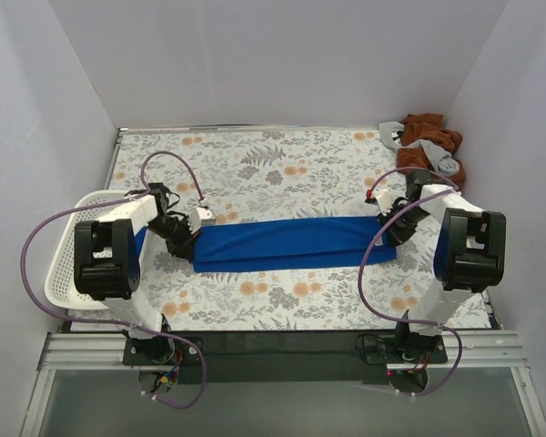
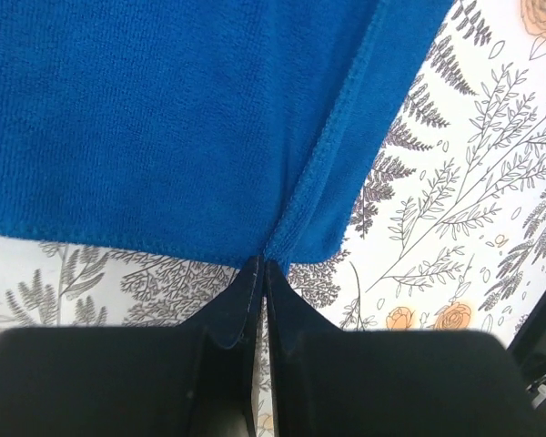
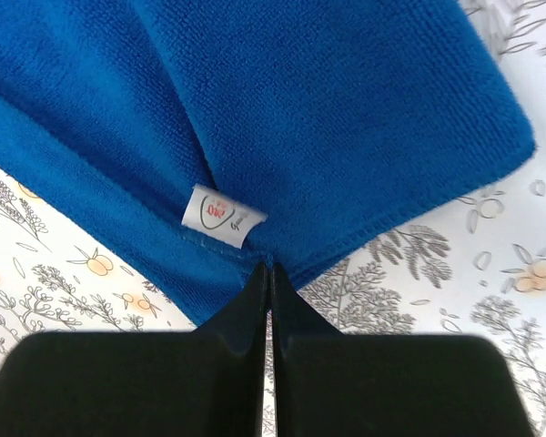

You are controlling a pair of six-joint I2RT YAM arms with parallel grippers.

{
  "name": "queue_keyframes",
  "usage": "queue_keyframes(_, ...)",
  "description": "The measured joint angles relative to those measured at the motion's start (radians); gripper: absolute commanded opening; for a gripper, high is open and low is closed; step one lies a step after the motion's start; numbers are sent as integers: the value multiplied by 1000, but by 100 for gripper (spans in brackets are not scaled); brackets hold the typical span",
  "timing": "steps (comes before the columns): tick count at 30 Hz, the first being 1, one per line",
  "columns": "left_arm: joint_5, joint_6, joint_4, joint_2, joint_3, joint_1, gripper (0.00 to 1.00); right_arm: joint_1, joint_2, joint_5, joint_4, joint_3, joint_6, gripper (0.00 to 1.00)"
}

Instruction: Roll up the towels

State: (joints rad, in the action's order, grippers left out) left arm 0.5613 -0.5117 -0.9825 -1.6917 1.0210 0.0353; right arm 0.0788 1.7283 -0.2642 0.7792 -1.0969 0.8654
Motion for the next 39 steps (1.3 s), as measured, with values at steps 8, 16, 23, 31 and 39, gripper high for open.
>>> queue_keyframes(8, -11, 11, 26, -26, -15, -4, 0, 0, 12, 2, -3, 9, 0, 1)
queue_keyframes(16, -16, 11, -8, -26, 44, -5, 0, 1, 9, 4, 5, -18, -1, 1)
queue_keyframes(23, -17, -27, -75, 34, 90, -5, 0, 21, -71, 6, 20, -27, 21, 1)
queue_keyframes(31, -31, -65, -78, 79, 2, -5, 0, 38, -92, 0, 34, 34, 53, 1)
queue_keyframes(39, -49, -48, -30, 7, -28, -5, 0, 38, -24, -1, 31, 54, 54, 1)
